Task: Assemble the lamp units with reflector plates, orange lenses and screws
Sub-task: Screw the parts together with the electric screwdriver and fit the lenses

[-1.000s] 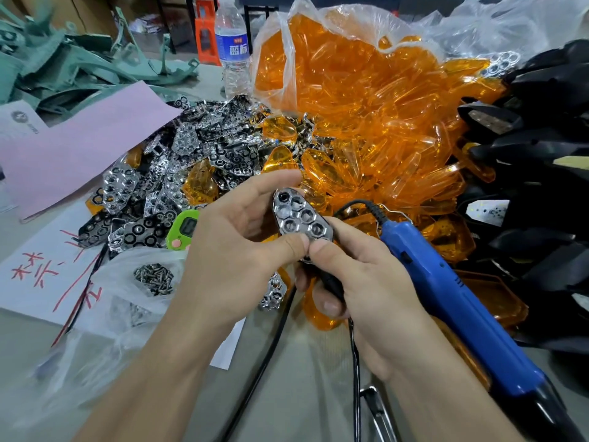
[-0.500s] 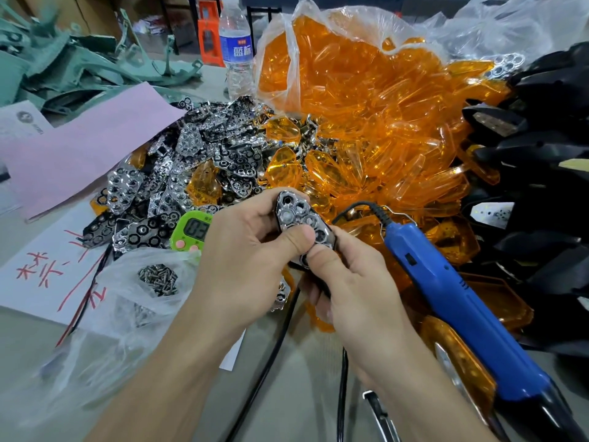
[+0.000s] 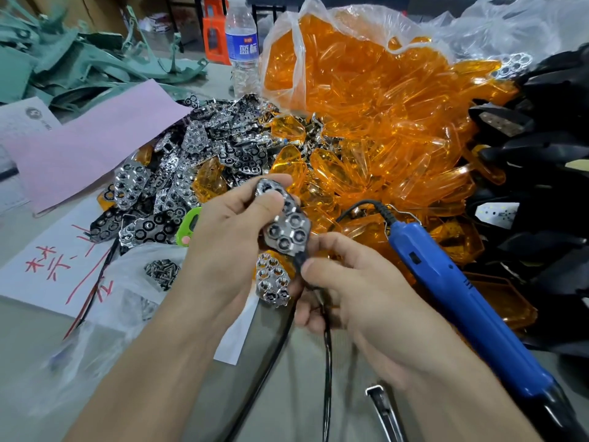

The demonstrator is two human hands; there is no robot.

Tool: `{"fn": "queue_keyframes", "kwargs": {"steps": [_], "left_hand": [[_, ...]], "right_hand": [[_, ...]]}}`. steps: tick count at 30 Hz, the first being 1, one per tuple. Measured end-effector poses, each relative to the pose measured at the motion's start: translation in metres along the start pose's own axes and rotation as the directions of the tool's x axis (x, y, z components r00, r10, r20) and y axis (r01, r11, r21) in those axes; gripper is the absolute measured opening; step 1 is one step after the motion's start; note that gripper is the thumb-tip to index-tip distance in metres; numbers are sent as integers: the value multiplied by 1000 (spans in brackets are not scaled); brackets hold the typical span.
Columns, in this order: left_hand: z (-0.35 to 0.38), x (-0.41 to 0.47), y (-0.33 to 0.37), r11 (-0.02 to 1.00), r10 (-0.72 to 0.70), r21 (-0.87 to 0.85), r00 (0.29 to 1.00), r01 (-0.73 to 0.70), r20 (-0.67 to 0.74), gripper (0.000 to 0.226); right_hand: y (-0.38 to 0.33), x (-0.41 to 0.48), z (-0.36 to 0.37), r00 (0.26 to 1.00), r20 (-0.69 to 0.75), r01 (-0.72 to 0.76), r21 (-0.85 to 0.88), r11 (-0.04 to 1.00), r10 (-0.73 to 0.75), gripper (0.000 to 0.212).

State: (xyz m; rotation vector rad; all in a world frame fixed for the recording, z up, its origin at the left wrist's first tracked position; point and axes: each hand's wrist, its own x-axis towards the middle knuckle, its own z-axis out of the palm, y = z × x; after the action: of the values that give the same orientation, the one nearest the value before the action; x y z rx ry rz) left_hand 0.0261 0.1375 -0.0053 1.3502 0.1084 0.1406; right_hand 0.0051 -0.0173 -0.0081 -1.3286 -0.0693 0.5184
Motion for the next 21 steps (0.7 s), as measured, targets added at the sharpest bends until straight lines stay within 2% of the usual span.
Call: {"fn": "queue_keyframes", "kwargs": {"steps": [4,6,9,12,14,17,21], "left_hand": [[-9,7,8,992,-39,-125,996,28,-86,23],[-14,9,11,987,-49,-160,994,32,-102,23],[-18,11,13,987,-58,-157,995,44,-83,25],[-18,11,12,991,-47,-129,997,39,-67,25],[-17,10,9,992,-48,-118,998,43,-43,25],[-14,9,6,993,-52,-105,999,52,6,26],[-12,7,6,994,-43,-101,998,46,38,28]], "right_hand": [[-2,-7,-8,967,215,-135,-27,990,138,48],[-2,-9,-5,963,238,-109,-85,990,127,46],[3,-8,1,989,126,-52,-166,985,74,28],[8,-6,6,999,29,-16,-230,973,23,25],[11,-4,9,999,-35,7,-272,962,-17,14],[15,-3,14,992,-96,41,-332,942,-77,21],[16,-2,16,988,-134,33,-292,956,-75,22]]}}
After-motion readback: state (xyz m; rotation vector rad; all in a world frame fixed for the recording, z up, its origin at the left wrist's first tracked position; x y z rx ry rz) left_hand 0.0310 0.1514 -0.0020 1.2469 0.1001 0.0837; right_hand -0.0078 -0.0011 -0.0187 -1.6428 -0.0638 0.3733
